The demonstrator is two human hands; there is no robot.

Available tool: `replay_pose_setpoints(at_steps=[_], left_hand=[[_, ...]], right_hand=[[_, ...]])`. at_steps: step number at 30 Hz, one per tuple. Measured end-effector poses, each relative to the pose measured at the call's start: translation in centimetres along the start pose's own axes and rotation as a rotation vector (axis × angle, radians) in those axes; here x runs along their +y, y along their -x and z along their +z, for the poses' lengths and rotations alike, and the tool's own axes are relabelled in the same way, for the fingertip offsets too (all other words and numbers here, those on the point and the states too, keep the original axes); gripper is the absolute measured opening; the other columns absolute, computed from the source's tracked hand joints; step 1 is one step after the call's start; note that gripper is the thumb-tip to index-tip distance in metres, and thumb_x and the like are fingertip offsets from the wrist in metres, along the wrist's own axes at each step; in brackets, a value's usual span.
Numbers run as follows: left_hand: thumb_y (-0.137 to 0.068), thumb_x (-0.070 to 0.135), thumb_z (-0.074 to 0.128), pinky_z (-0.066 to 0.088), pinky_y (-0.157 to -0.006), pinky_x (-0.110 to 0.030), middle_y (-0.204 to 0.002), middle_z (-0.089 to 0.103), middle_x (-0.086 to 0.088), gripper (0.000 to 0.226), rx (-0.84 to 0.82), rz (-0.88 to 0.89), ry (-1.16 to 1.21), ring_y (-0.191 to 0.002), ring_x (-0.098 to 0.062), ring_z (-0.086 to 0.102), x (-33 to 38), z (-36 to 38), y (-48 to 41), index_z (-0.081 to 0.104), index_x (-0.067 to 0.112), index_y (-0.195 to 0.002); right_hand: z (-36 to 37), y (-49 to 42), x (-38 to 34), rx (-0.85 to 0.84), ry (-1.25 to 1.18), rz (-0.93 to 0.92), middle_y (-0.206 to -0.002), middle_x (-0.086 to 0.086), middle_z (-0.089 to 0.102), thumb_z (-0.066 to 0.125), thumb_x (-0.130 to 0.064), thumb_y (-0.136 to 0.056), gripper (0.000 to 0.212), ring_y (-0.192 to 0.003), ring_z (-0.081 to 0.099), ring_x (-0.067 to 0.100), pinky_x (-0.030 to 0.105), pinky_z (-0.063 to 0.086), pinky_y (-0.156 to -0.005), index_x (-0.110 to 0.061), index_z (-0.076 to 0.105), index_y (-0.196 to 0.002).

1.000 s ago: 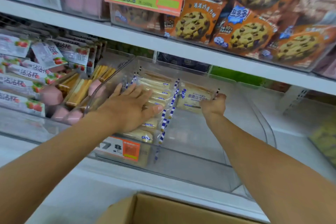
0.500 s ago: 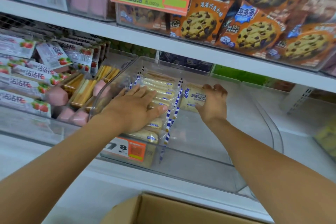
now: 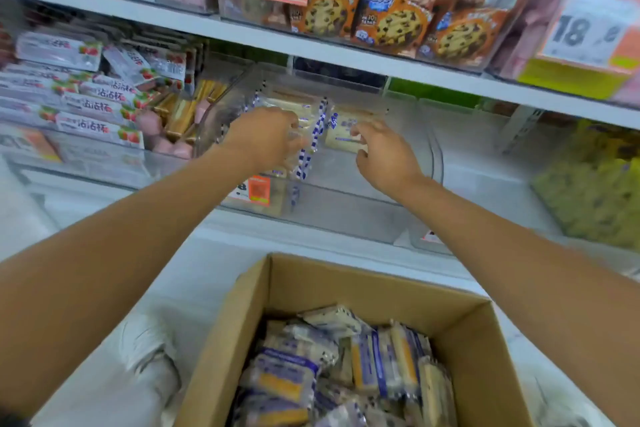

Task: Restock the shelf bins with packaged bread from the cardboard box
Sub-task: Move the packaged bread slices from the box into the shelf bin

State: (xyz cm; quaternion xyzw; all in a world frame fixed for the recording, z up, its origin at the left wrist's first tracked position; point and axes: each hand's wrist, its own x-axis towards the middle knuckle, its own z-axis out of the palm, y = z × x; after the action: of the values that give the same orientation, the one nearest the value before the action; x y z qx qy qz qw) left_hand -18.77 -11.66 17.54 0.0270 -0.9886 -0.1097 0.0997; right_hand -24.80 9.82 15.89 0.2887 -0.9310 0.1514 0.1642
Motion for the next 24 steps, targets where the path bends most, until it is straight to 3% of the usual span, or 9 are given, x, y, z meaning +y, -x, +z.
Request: replay_pose_setpoints(at_steps=[4,8,10,13,16,20,22,24], left_hand=[[-0.092,0.037,0.060,0.051,-0.078,-0.037,-0.098,0.067,0.000,0.015,0.083,0.009,0.171,-0.094,-0.023,0.062,4.5,1.6,6.6,0.064,0.023,-0.093],[-0.094,0.044,0.059,0.051,-0.083,-0.035,-0.098,0.065,0.007,0.020,-0.193,0.028,0.254,-0.093,-0.016,0.061,7.4,7.2,14.0,0.063,0.024,-0.098],[-0.095,0.048,0.056,0.051,-0.088,-0.037,-0.105,0.066,0.006,0.026,-0.367,0.036,0.247,-0.098,-0.015,0.060,8.1,10.4,17.1,0.064,0.025,-0.104],[-0.095,0.048,0.056,0.051,-0.085,-0.038,-0.098,0.066,0.007,0.021,-0.551,0.040,0.287,-0.096,-0.016,0.063,8.1,15.0,20.0,0.063,0.028,-0.096],[-0.095,0.048,0.057,0.051,-0.082,-0.032,-0.100,0.066,0.008,0.024,-0.674,0.039,0.340,-0.093,-0.010,0.061,8.0,17.9,21.1,0.066,0.026,-0.100],[-0.097,0.041,0.057,0.052,-0.086,-0.034,-0.106,0.066,0.006,0.027,-0.731,0.053,0.366,-0.095,-0.010,0.061,9.2,19.5,20.8,0.066,0.020,-0.111],[-0.097,0.039,0.058,0.052,-0.088,-0.035,-0.107,0.066,0.006,0.025,-0.724,0.009,0.424,-0.097,-0.010,0.062,9.9,20.1,20.7,0.066,0.021,-0.112],[-0.096,0.036,0.060,0.052,-0.090,-0.035,-0.108,0.066,0.005,0.023,-0.718,-0.039,0.493,-0.099,-0.011,0.062,10.4,20.7,20.8,0.066,0.021,-0.112]], right_hand=[[-3.1,8.1,-0.8,0.064,-0.077,-0.063,-0.103,0.004,0.062,0.055,-0.006,-0.084,0.030,-0.084,0.060,0.023,0.036,0.050,-0.074,-0.014,0.065,-0.111],[-1.0,18.0,2.2,-0.204,-0.189,0.054,-0.097,0.004,0.064,0.057,-0.004,-0.086,0.023,-0.077,0.057,0.020,0.039,0.051,-0.072,-0.014,0.064,-0.105],[1.1,22.7,4.9,-0.412,-0.253,0.194,-0.103,0.005,0.065,0.056,-0.003,-0.089,0.024,-0.090,0.061,0.022,0.042,0.052,-0.083,-0.015,0.065,-0.107],[3.9,28.2,8.8,-0.660,-0.281,0.434,-0.120,0.007,0.063,0.055,-0.006,-0.095,0.028,-0.113,0.059,0.024,0.036,0.047,-0.098,-0.011,0.062,-0.121],[6.6,31.2,11.7,-0.747,-0.307,0.596,-0.135,0.009,0.056,0.052,-0.011,-0.097,0.036,-0.126,0.052,0.028,0.038,0.043,-0.105,-0.013,0.054,-0.133],[9.7,32.3,13.2,-0.883,-0.277,0.656,-0.152,0.017,0.036,0.047,-0.002,-0.096,0.060,-0.139,0.037,0.034,0.036,0.031,-0.112,-0.008,0.025,-0.153],[10.6,32.0,13.5,-0.914,-0.256,0.620,-0.137,0.019,0.051,0.054,-0.011,-0.096,0.047,-0.127,0.049,0.034,0.037,0.041,-0.103,-0.004,0.041,-0.141],[10.6,31.2,13.7,-0.861,-0.228,0.569,-0.103,0.008,0.064,0.064,-0.025,-0.093,0.017,-0.100,0.061,0.027,0.034,0.049,-0.080,-0.013,0.060,-0.105]])
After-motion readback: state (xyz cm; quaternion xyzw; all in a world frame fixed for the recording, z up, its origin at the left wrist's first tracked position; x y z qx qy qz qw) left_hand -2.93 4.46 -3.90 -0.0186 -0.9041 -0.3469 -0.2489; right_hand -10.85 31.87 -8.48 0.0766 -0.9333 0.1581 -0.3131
